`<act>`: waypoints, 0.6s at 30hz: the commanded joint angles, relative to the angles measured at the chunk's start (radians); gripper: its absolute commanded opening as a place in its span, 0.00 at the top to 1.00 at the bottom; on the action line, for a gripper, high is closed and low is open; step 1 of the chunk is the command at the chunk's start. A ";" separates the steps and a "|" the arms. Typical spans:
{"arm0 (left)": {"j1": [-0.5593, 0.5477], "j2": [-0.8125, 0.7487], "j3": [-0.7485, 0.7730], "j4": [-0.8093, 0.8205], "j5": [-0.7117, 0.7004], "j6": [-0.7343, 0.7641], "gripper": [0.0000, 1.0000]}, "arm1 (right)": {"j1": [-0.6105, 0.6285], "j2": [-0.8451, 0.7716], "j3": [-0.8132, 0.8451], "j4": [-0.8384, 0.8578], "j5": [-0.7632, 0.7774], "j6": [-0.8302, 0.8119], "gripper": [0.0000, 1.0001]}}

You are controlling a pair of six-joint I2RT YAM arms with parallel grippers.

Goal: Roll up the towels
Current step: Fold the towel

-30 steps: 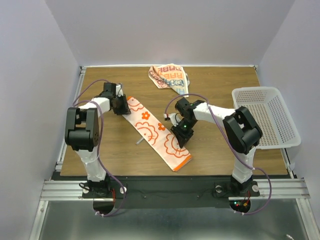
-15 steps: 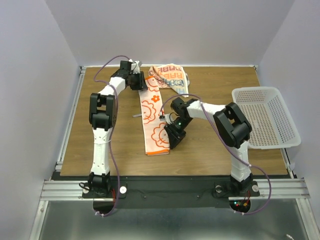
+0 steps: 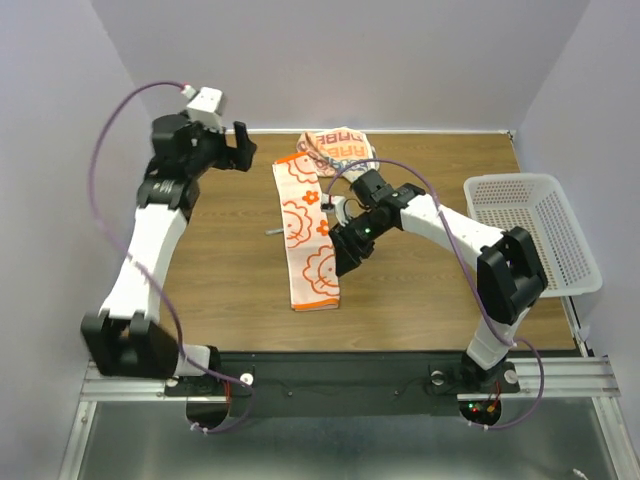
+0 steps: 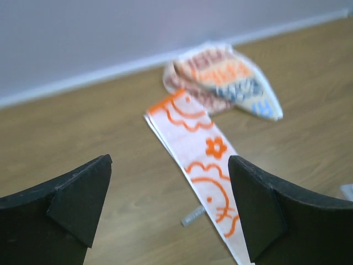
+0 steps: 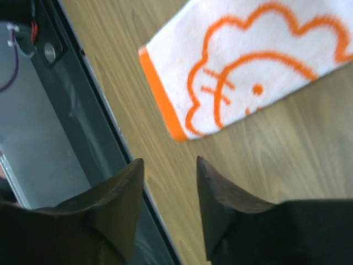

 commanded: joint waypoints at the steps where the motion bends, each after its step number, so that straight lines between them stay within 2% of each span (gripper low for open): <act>1: 0.009 -0.152 -0.098 0.053 -0.025 0.033 0.01 | 0.010 0.045 0.048 0.037 0.000 0.003 0.55; 3: 0.009 -0.244 -0.114 -0.006 -0.007 0.108 0.01 | 0.019 0.076 0.062 0.043 -0.022 -0.002 0.63; 5: 0.009 -0.285 -0.137 -0.011 0.007 0.110 0.01 | 0.028 0.096 0.064 0.050 -0.033 -0.005 0.66; 10: 0.009 -0.361 -0.185 0.008 0.028 0.104 0.01 | 0.076 0.125 -0.038 0.122 -0.024 -0.011 0.67; 14: 0.009 -0.376 -0.158 -0.023 -0.030 0.113 0.01 | 0.096 0.127 -0.150 0.188 -0.021 -0.006 0.70; 18: 0.009 -0.399 -0.132 -0.087 -0.052 0.196 0.01 | 0.111 0.125 -0.234 0.218 -0.050 0.012 0.73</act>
